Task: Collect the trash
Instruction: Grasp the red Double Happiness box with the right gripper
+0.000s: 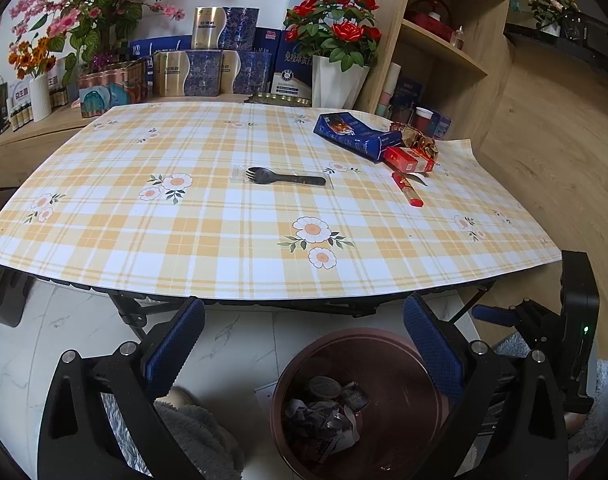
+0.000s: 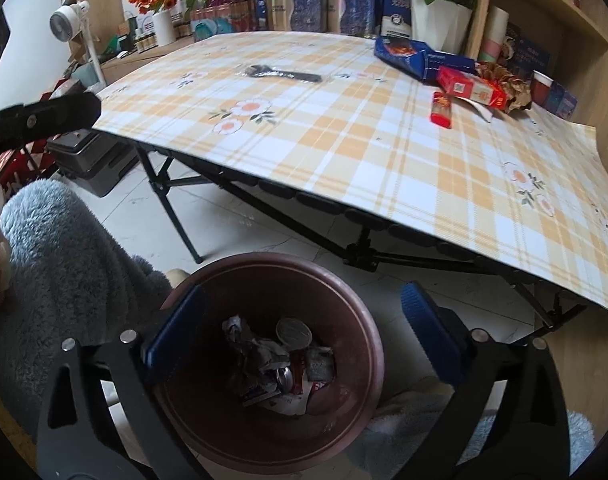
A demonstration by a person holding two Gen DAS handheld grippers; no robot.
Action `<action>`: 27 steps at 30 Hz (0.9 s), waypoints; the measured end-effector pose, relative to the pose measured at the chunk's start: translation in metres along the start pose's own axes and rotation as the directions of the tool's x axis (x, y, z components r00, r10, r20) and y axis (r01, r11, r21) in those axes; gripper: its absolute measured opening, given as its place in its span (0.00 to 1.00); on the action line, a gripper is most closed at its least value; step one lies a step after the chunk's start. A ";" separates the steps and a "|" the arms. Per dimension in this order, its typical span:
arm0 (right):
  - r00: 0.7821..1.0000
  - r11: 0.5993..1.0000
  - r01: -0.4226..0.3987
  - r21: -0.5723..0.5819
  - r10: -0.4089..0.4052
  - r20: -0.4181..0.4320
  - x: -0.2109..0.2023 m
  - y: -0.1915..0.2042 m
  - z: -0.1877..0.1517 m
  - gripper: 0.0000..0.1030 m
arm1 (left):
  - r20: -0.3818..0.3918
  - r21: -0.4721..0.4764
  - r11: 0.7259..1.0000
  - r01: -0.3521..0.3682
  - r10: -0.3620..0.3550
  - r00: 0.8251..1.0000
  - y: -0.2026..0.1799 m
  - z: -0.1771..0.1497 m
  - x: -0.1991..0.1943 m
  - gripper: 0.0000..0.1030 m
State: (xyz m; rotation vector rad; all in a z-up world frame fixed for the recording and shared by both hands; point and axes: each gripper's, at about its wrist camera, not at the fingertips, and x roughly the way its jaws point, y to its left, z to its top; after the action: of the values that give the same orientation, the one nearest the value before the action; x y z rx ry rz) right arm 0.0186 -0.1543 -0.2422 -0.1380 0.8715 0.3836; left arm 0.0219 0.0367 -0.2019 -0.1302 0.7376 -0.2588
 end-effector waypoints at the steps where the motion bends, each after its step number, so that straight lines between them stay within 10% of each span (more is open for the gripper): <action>1: 1.000 1.000 0.008 0.012 -0.008 0.007 -0.001 -0.003 0.001 0.94 | -0.001 -0.001 1.000 -0.001 0.001 1.000 0.000 0.000 0.000 0.94; 27: 0.964 0.949 0.132 0.286 -0.190 0.185 -0.059 -0.168 0.086 0.94 | 0.035 0.016 1.000 0.008 -0.008 0.999 0.003 0.094 0.015 0.94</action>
State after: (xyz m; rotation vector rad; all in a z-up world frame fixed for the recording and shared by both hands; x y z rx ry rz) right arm 0.1106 -0.3021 -0.1484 0.0846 0.6896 0.1187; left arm 0.0968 0.0383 -0.1430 -0.1223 0.6998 -0.2694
